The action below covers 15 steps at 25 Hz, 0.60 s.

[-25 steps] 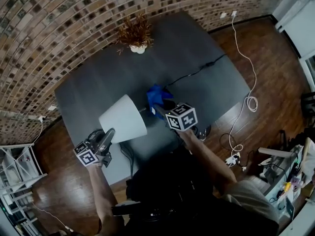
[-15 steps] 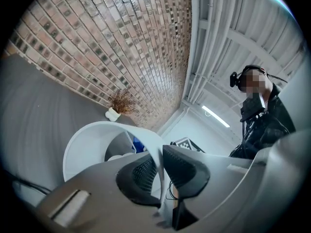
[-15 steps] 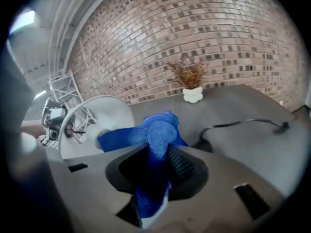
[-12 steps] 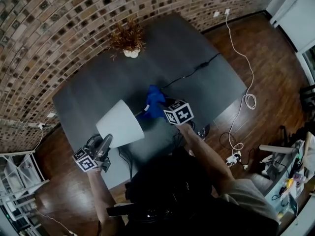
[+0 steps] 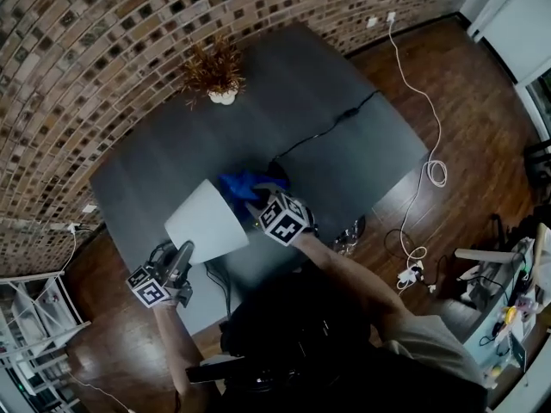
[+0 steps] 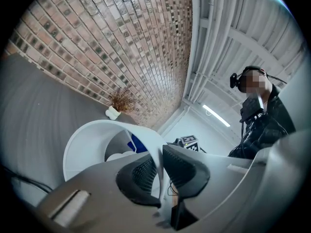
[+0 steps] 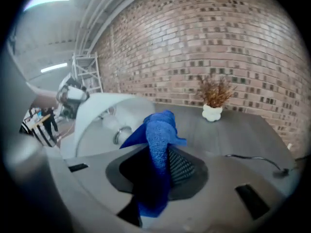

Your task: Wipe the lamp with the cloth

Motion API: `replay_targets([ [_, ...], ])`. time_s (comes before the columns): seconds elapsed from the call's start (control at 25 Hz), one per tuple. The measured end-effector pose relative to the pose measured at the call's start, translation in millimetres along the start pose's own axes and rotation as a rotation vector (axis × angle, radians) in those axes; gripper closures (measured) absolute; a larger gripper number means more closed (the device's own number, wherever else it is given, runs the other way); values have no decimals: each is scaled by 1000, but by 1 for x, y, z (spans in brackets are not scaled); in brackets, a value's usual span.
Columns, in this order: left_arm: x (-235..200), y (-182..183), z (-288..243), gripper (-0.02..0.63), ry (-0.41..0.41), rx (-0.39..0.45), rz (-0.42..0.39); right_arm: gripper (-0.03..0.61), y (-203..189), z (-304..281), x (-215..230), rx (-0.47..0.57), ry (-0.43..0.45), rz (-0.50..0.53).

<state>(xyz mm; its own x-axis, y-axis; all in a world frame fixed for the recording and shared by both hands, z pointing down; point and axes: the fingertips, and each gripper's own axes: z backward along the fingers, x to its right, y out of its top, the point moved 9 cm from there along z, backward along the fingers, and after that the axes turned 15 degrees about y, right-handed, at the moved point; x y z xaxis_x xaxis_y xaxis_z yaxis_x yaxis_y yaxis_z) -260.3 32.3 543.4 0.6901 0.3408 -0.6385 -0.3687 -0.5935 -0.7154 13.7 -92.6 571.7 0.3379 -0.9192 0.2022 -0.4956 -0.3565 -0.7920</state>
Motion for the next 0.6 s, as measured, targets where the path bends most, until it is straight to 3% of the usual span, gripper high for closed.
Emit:
replay_targets([
  [0.12, 3, -3, -1, 578, 7, -14, -8, 477, -31, 3, 23, -51, -73, -37],
  [0.28, 6, -2, -3, 578, 3, -12, -12, 476, -59, 73, 66, -41, -235, -122],
  [0.36, 6, -1, -4, 578, 8, -4, -18, 477, -67, 109, 80, -73, -367, -143],
  [0.44, 7, -2, -4, 578, 10, 4, -44, 479, -67, 137, 87, -38, -439, -189],
  [0.52, 10, -5, -3, 578, 2, 14, -89, 479, -50, 144, 78, 55, -366, -203],
  [0.6, 12, -12, 1, 578, -18, 26, -136, 479, -19, 123, 53, 132, -188, -180],
])
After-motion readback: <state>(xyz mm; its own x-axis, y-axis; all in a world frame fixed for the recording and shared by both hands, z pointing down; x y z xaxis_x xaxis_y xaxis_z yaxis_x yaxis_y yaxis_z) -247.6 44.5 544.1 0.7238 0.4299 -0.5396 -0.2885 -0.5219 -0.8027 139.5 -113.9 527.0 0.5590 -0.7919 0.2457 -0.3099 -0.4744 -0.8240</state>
